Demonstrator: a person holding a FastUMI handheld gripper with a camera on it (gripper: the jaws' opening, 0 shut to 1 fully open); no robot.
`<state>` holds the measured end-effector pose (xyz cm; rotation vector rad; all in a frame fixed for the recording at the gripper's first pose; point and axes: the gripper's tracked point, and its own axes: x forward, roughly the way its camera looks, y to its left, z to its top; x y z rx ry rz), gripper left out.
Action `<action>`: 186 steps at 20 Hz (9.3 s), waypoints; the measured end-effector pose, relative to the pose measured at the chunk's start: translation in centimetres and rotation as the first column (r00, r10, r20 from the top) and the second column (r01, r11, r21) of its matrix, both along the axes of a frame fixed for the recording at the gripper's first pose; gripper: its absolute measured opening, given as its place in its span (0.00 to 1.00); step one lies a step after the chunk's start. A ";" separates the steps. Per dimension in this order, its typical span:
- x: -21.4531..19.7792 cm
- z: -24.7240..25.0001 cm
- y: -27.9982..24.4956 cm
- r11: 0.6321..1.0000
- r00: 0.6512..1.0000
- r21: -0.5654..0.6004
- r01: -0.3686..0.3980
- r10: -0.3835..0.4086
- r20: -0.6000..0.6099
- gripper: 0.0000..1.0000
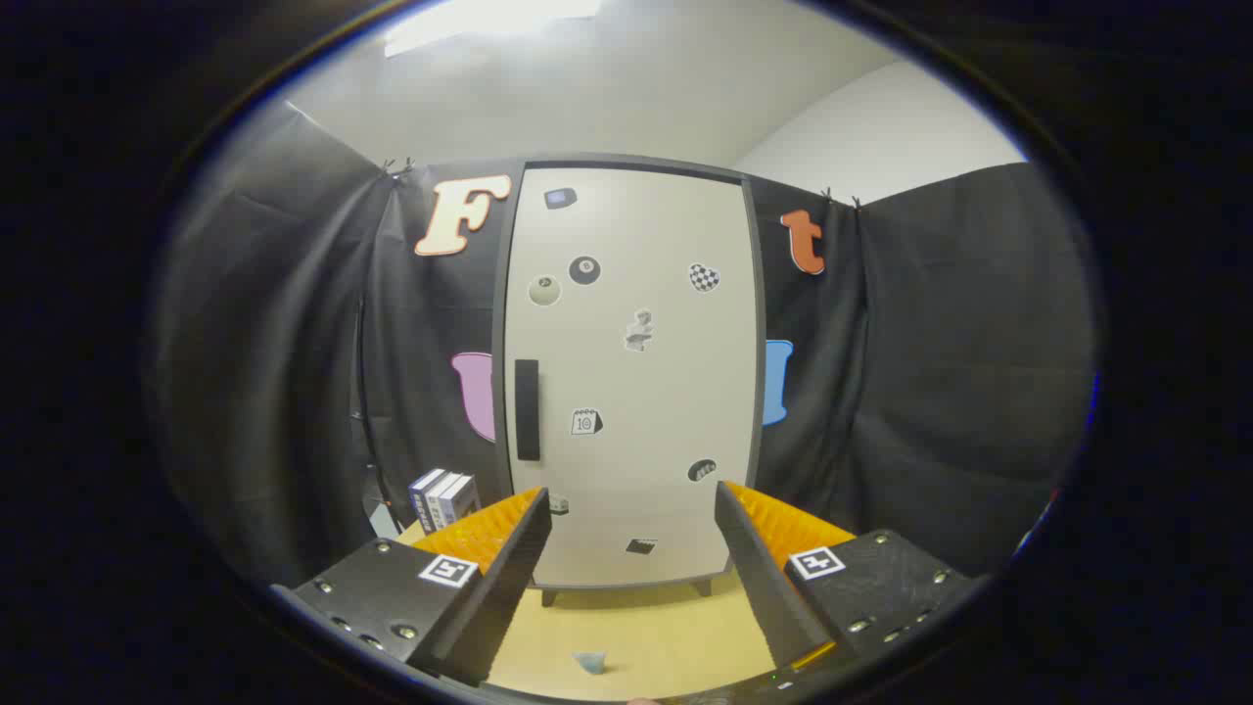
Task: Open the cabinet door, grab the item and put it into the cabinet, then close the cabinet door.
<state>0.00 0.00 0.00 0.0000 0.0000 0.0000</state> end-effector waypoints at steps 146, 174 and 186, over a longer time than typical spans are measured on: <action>1.4 -0.2 -13.5 0.987 0.993 0.112 -0.113 0.117 -0.032 0.51; 10.8 -33.4 8.6 0.971 0.846 0.127 -0.202 0.238 -0.477 0.86; 10.8 -42.6 8.9 0.981 0.802 0.121 -0.154 0.196 -0.565 0.66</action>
